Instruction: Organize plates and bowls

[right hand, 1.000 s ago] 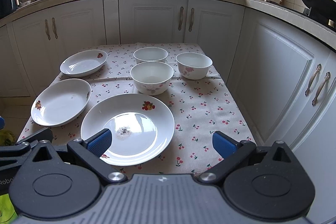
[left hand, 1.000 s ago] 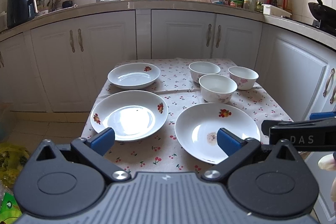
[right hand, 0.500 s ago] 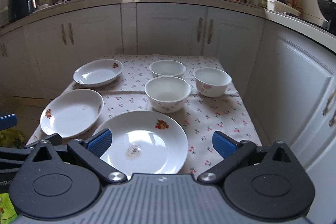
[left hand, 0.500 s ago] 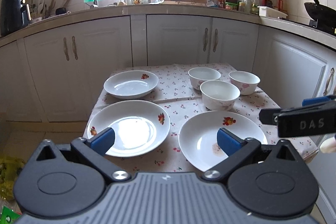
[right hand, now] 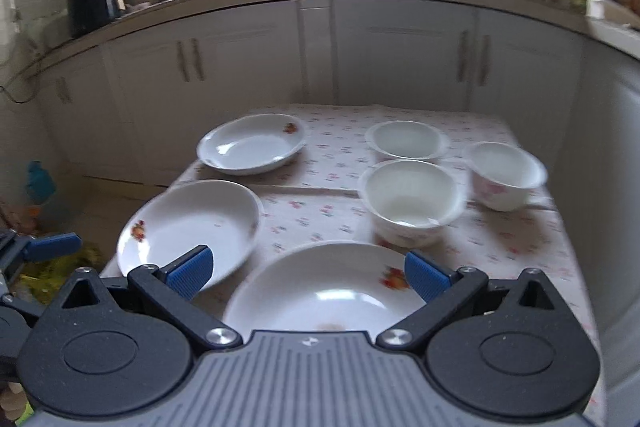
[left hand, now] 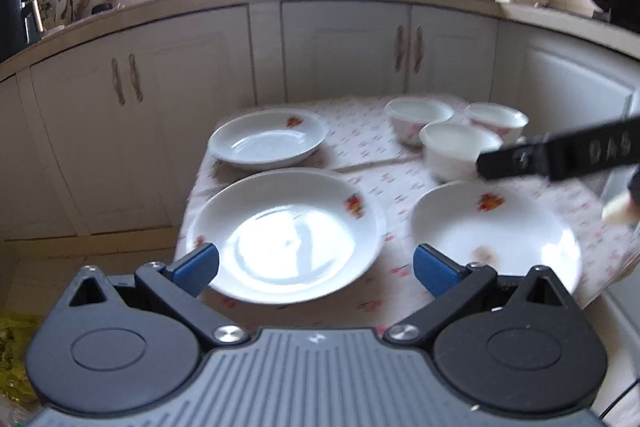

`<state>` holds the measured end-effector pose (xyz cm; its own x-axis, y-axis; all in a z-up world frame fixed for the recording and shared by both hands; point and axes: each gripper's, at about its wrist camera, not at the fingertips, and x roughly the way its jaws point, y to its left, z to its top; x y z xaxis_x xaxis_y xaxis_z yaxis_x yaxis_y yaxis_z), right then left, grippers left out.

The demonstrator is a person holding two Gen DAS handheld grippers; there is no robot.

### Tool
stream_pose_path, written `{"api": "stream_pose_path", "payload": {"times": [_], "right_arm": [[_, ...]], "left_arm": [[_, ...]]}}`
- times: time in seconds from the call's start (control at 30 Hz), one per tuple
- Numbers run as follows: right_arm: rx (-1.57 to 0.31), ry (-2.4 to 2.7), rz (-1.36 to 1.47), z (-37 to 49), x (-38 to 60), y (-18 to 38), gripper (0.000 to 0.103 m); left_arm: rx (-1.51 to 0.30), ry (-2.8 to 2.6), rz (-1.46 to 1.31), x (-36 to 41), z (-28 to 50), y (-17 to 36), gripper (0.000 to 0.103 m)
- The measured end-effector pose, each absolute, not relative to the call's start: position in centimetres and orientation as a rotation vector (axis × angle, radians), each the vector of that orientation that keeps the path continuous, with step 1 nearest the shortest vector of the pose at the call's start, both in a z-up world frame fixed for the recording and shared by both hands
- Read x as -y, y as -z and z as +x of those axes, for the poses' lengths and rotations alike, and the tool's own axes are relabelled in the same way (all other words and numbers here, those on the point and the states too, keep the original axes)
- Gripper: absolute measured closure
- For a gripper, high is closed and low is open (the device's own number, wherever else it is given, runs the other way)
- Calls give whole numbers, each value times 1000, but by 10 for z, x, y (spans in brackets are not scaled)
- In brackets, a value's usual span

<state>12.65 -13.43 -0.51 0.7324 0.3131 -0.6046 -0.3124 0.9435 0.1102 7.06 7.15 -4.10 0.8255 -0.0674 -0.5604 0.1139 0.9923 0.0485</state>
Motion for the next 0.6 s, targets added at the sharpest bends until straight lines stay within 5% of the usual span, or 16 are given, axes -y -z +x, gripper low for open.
{"api": "stream_pose_path", "payload": {"times": [0.6], "right_arm": [[-797, -502, 87, 232, 53, 51, 1]], "left_arm": [[-701, 315, 130, -139, 116, 95, 1]]}}
